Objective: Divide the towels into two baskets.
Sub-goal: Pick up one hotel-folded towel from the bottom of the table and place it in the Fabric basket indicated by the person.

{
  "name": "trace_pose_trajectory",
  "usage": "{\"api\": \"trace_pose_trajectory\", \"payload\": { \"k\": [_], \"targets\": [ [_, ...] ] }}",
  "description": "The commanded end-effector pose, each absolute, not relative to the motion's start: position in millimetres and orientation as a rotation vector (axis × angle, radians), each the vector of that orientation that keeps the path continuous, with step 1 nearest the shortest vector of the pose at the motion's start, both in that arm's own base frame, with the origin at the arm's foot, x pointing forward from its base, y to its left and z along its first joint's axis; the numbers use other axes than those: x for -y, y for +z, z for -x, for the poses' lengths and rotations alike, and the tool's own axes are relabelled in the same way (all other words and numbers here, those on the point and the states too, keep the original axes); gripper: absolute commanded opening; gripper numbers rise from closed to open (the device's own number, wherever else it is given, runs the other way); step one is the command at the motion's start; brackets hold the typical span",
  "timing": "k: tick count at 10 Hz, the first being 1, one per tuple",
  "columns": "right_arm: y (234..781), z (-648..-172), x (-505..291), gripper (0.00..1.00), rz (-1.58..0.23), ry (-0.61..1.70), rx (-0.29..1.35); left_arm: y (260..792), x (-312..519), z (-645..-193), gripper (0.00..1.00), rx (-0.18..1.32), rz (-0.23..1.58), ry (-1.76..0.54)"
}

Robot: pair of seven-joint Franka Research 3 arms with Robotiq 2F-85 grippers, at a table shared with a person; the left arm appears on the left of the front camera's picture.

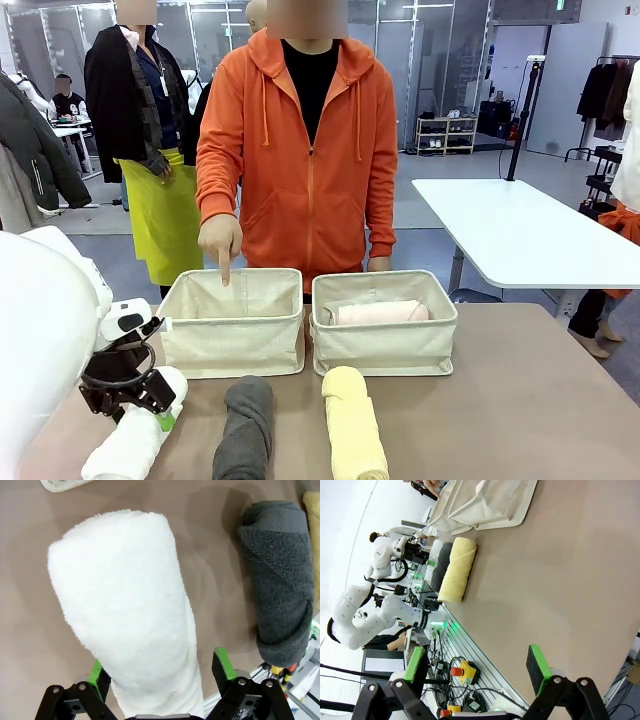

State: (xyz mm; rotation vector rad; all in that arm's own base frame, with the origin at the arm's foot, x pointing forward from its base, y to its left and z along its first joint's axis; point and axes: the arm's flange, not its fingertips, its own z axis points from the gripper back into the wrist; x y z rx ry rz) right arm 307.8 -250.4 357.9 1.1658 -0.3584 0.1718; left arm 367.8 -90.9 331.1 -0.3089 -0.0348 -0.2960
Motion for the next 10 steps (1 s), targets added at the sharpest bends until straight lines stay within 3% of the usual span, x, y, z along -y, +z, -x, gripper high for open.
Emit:
{"api": "trace_pose_trajectory", "payload": {
  "k": [1, 3, 4, 5, 6, 7, 8, 9, 10],
  "targets": [
    [361, -305, 250, 1.0, -1.163, 0.179, 0.343, 316, 91, -368, 1.0, 0.02, 0.315, -0.318],
    [361, -305, 250, 1.0, -1.163, 0.179, 0.343, 316, 91, -368, 1.0, 0.033, 0.325, -0.306],
    [361, -305, 250, 1.0, -1.163, 0.179, 0.343, 317, 88, -369, 0.82, 0.039, 0.324, -0.289],
    [361, -305, 250, 1.0, -1.163, 0.179, 0.343, 318, 87, -368, 0.81, 0.046, 0.326, -0.287],
    [361, -305, 250, 1.0, -1.163, 0.179, 0.343, 318, 87, -368, 0.62, 0.047, 0.331, -0.287],
    [361, -305, 250, 1.0, -1.163, 0.179, 0.343, 320, 89, -366, 0.61, 0.029, 0.361, -0.292],
    [361, -305, 250, 1.0, -1.163, 0.179, 0.343, 322, 89, -366, 0.43, 0.017, 0.398, -0.292],
    [361, -305, 250, 1.0, -1.163, 0.179, 0.343, 324, 88, -367, 0.42, 0.022, 0.381, -0.289],
    [361, -305, 250, 1.0, -1.163, 0.179, 0.343, 330, 87, -367, 0.24, 0.021, 0.378, -0.292]
  ]
}}
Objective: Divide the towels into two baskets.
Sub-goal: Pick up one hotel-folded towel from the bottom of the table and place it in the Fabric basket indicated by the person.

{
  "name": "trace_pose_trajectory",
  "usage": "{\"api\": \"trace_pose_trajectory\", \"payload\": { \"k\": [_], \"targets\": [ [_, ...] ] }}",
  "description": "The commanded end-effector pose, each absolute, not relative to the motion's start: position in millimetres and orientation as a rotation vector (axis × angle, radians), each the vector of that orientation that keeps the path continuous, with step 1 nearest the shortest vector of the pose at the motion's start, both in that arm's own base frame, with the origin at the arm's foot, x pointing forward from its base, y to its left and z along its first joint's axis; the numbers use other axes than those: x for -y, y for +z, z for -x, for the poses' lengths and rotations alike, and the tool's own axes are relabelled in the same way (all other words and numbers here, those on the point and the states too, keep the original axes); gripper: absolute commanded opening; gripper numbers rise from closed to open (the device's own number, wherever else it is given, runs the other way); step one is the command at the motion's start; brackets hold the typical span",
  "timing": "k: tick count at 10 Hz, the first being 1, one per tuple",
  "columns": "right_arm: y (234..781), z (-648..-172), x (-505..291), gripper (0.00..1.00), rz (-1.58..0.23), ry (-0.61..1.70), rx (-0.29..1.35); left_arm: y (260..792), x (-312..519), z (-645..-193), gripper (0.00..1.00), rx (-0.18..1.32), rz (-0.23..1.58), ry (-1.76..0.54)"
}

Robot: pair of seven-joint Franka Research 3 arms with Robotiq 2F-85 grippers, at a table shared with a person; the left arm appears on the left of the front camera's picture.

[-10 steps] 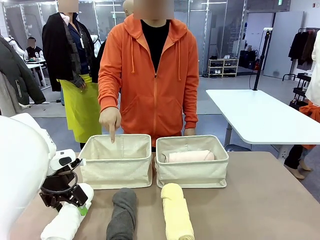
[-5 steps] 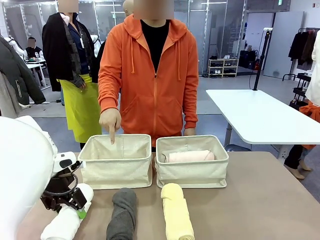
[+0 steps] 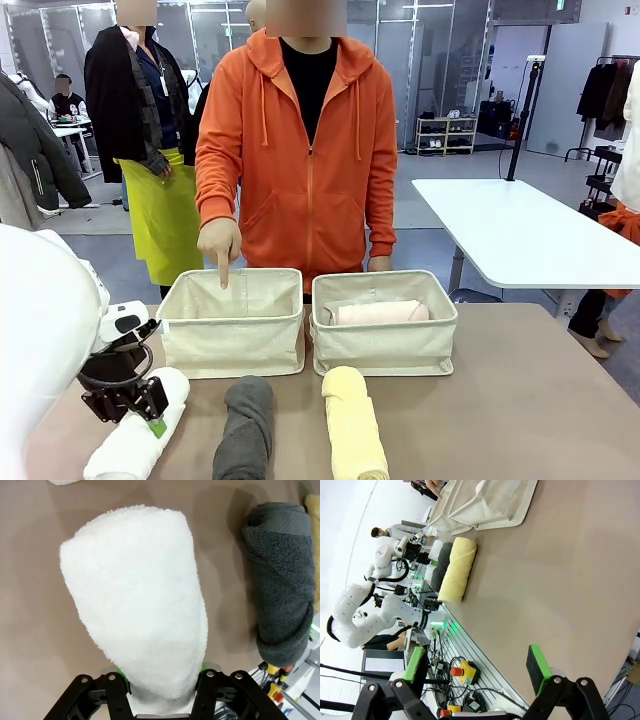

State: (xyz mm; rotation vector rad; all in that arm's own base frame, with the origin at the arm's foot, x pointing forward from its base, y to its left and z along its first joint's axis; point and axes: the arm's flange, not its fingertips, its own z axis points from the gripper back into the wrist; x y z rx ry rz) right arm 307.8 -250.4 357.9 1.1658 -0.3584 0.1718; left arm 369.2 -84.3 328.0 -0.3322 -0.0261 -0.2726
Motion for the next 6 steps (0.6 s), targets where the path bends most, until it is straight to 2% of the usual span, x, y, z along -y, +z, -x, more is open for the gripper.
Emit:
{"api": "trace_pose_trajectory", "payload": {
  "k": [1, 4, 6],
  "targets": [
    [361, -305, 250, 1.0, -1.163, 0.179, 0.343, 339, 87, -366, 0.29, 0.041, 0.378, -0.295],
    [361, -305, 250, 1.0, -1.163, 0.179, 0.343, 399, 97, -344, 0.29, 0.097, 0.431, -0.422],
    [361, -305, 250, 1.0, -1.163, 0.179, 0.343, 438, 105, -329, 0.29, 0.117, 0.441, -0.588]
  ]
}}
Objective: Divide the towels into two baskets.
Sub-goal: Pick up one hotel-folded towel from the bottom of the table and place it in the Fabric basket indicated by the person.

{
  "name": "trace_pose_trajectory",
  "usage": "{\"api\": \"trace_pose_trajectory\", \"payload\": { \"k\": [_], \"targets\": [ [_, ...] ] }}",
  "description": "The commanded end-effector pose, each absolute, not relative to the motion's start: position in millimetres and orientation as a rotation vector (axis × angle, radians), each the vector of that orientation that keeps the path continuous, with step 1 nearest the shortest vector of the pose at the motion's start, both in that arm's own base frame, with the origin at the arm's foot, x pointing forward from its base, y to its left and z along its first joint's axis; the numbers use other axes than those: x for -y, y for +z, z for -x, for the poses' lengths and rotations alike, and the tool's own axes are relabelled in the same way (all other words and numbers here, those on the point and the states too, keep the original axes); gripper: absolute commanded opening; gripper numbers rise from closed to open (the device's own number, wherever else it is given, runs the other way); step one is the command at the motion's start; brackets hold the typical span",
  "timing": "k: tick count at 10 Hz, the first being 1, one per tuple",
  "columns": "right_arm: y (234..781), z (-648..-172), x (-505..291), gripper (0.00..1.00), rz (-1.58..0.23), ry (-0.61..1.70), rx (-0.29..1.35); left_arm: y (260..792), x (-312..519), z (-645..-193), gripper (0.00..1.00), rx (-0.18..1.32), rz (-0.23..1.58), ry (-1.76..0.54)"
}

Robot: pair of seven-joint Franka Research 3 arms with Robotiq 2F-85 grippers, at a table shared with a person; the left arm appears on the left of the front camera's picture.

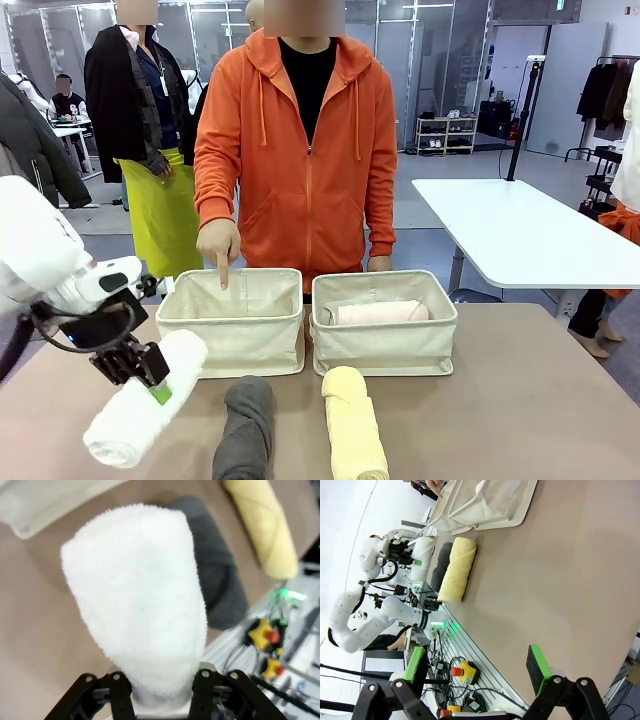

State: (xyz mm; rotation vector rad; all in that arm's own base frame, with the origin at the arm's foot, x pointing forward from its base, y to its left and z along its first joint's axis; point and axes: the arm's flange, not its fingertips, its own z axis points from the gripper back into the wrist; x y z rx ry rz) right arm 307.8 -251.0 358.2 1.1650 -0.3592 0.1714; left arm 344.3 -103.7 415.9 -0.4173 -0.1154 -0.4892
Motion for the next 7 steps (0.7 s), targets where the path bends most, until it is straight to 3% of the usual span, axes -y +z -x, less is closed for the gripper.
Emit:
{"api": "trace_pose_trajectory", "payload": {
  "k": [1, 5, 6, 7],
  "targets": [
    [361, -305, 250, 1.0, -1.163, 0.179, 0.343, 454, 107, -326, 0.29, 0.135, 0.442, -0.676],
    [361, -305, 250, 1.0, -1.163, 0.179, 0.343, 468, 119, -313, 0.29, 0.214, 0.431, -0.851],
    [361, -305, 250, 1.0, -1.163, 0.179, 0.343, 471, 120, -302, 0.29, 0.33, 0.374, -1.068],
    [361, -305, 250, 1.0, -1.163, 0.179, 0.343, 471, 118, -296, 0.29, 0.352, 0.395, -1.13]
  ]
}}
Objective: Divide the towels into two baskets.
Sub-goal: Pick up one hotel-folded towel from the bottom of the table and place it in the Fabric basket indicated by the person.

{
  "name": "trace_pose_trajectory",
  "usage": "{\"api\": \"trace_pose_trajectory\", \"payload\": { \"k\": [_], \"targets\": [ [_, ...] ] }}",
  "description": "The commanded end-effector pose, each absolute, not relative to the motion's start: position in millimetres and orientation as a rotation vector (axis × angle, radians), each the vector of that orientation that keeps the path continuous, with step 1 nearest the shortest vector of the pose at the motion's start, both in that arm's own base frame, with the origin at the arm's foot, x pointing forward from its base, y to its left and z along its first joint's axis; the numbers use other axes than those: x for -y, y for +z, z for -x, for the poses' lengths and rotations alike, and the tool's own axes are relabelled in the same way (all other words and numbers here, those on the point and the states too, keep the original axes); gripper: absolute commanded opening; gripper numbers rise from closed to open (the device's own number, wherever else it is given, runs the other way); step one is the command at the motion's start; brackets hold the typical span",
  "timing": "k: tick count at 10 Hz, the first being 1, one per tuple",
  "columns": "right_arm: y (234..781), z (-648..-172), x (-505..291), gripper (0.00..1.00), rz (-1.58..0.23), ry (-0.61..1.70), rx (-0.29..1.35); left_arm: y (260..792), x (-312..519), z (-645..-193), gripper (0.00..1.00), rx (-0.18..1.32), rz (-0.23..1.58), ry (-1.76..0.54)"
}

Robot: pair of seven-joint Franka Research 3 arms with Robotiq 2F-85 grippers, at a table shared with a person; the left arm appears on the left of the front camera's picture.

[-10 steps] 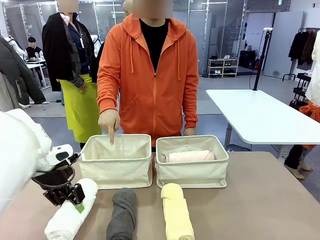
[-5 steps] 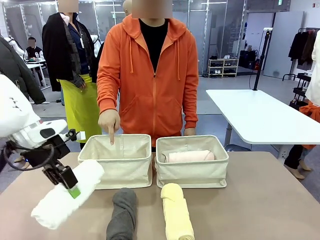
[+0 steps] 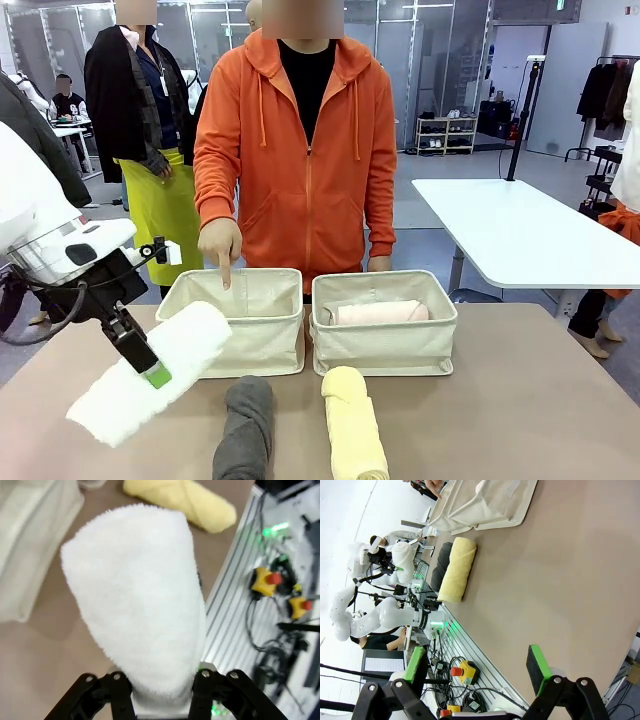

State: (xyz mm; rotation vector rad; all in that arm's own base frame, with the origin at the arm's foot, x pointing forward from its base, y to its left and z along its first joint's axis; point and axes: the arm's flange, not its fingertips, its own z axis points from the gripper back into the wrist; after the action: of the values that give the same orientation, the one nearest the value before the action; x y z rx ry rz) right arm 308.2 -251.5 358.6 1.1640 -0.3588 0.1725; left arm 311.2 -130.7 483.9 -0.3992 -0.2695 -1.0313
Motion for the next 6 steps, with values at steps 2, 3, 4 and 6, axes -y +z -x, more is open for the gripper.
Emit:
{"api": "trace_pose_trajectory", "payload": {
  "k": [2, 3, 4, 6],
  "targets": [
    [361, -305, 250, 1.0, -1.163, 0.179, 0.343, 484, 131, -311, 0.29, 0.269, 0.399, -1.031],
    [361, -305, 250, 1.0, -1.163, 0.179, 0.343, 484, 131, -311, 0.29, 0.269, 0.399, -1.031],
    [361, -305, 250, 1.0, -1.163, 0.179, 0.343, 484, 131, -311, 0.29, 0.269, 0.399, -1.031],
    [361, -305, 250, 1.0, -1.163, 0.179, 0.343, 513, 136, -313, 0.4, 0.386, 0.288, -1.169]
  ]
}}
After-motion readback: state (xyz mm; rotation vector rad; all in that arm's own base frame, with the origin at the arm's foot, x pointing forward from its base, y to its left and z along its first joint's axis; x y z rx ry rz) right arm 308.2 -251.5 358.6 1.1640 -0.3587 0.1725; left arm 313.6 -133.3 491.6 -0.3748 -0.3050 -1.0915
